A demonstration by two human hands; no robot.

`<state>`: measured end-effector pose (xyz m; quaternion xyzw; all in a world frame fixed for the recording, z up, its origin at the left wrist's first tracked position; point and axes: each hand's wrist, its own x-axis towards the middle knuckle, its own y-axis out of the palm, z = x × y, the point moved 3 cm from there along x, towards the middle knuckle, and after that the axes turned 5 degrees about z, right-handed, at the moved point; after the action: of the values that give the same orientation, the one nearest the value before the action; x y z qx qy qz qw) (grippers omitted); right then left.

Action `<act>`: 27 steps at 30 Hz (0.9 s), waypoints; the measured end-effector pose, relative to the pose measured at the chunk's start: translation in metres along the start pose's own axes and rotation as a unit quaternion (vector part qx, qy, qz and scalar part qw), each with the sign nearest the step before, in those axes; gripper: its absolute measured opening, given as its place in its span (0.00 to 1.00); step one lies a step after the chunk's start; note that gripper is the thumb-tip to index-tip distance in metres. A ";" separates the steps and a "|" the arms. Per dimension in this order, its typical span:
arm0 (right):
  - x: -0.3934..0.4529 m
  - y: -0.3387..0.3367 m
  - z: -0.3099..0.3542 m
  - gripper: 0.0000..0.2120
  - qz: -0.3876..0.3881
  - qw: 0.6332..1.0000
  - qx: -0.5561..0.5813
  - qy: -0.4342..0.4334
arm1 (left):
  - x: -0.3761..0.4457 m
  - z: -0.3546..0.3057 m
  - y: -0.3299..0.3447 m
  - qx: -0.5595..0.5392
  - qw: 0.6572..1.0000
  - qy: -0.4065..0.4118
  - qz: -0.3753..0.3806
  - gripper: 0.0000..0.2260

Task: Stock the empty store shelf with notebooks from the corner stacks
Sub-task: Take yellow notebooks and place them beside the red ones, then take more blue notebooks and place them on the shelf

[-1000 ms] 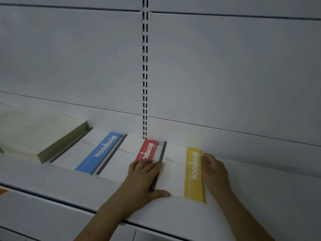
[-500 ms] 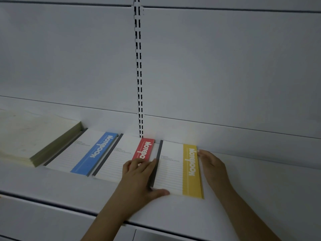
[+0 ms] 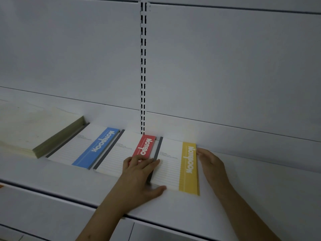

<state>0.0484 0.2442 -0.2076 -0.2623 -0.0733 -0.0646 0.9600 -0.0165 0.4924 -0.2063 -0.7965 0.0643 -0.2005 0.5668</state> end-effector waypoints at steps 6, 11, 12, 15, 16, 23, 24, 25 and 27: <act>0.004 0.002 -0.006 0.11 0.016 0.998 -0.056 0.006 | -0.001 -0.001 -0.001 -0.004 1.000 -0.003 0.023 0.35; 0.005 0.004 -0.007 0.11 0.008 0.998 -0.070 -0.002 | -0.001 0.000 -0.002 0.020 0.999 -0.001 0.041 0.35; 0.004 0.001 -0.006 0.10 0.003 0.998 -0.059 -0.002 | -0.003 -0.001 -0.003 0.013 0.999 0.009 0.042 0.35; 0.001 -0.027 0.003 0.10 -0.048 0.998 -0.039 -0.012 | -0.005 -0.014 -0.011 -0.036 0.998 0.046 -0.004 0.30; -0.001 -0.042 0.005 0.10 -0.067 0.997 -0.040 -0.023 | -0.003 -0.022 -0.013 -0.057 0.996 0.057 -0.025 0.28; -0.029 -0.206 0.015 0.20 -0.203 0.966 -0.137 -0.076 | 0.056 -0.171 0.036 -0.160 0.963 0.216 0.022 0.21; -0.034 -0.234 0.015 0.19 -0.223 0.958 -0.162 -0.080 | 0.064 -0.199 0.047 -0.173 0.955 0.239 0.039 0.20; -0.040 -0.261 0.012 0.18 -0.243 0.949 -0.186 -0.081 | 0.071 -0.227 0.058 -0.182 0.947 0.257 0.056 0.20; -0.056 -0.314 -0.001 0.16 -0.293 0.923 -0.240 -0.070 | 0.085 -0.283 0.078 -0.187 0.935 0.284 0.097 0.22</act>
<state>-0.0576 -0.0193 -0.0634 -0.4559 -0.1959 -0.3400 0.7989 -0.0408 0.1884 -0.1798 -0.7877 0.3364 -0.3467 0.3823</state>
